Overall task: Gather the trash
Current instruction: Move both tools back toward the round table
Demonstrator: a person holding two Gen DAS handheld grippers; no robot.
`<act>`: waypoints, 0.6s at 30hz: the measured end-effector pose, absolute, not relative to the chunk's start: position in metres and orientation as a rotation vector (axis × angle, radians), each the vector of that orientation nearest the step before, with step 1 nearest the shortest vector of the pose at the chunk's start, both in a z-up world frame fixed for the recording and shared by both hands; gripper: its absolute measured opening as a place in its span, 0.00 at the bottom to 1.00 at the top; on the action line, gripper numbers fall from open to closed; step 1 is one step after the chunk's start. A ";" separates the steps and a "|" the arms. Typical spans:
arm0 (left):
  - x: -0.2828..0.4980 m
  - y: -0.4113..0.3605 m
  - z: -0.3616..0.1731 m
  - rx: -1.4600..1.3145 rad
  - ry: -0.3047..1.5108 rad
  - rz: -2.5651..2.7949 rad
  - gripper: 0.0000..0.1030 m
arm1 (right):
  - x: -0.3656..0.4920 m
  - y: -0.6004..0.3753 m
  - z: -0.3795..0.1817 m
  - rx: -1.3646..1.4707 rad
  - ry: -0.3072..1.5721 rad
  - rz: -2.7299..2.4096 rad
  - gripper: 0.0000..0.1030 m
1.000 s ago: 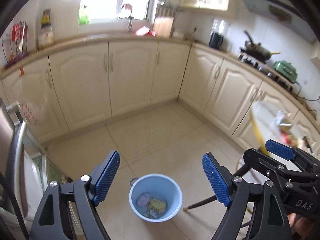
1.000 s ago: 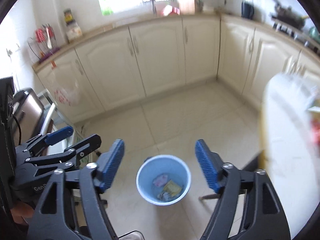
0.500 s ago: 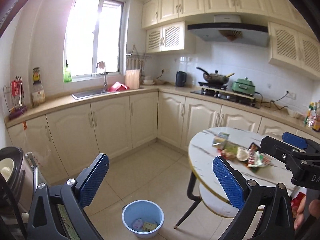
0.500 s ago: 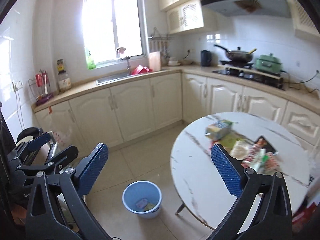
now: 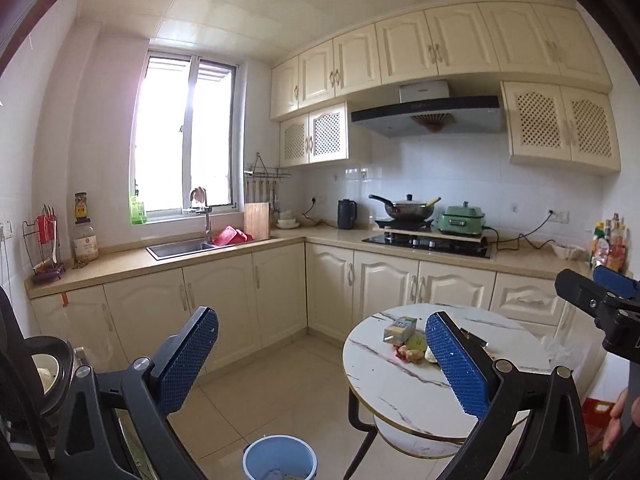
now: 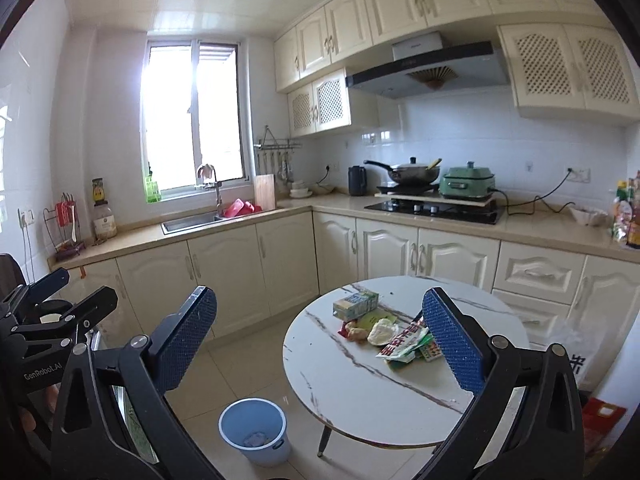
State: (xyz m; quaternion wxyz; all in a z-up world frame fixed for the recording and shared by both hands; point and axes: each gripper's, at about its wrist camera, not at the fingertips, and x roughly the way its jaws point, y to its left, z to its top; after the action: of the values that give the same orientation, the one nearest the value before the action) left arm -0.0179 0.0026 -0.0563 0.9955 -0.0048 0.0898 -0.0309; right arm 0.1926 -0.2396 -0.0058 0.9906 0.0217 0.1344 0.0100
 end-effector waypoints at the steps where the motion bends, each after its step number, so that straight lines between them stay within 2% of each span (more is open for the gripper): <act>1: -0.025 0.001 -0.058 -0.007 0.166 -0.066 0.99 | 0.187 -0.242 -0.001 0.046 0.256 0.014 1.00; 9: -0.063 0.001 -0.067 -0.003 0.131 -0.077 0.99 | 0.161 -0.251 0.023 0.048 0.194 -0.020 1.00; 18: -0.055 0.002 -0.067 0.002 0.133 -0.076 0.99 | 0.163 -0.252 0.022 0.053 0.196 -0.026 1.00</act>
State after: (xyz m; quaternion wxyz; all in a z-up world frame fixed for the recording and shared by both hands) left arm -0.0548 0.0019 -0.0669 0.9971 0.0008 0.0663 -0.0381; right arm 0.1626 -0.2525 0.0221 0.9948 0.0264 0.0979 -0.0132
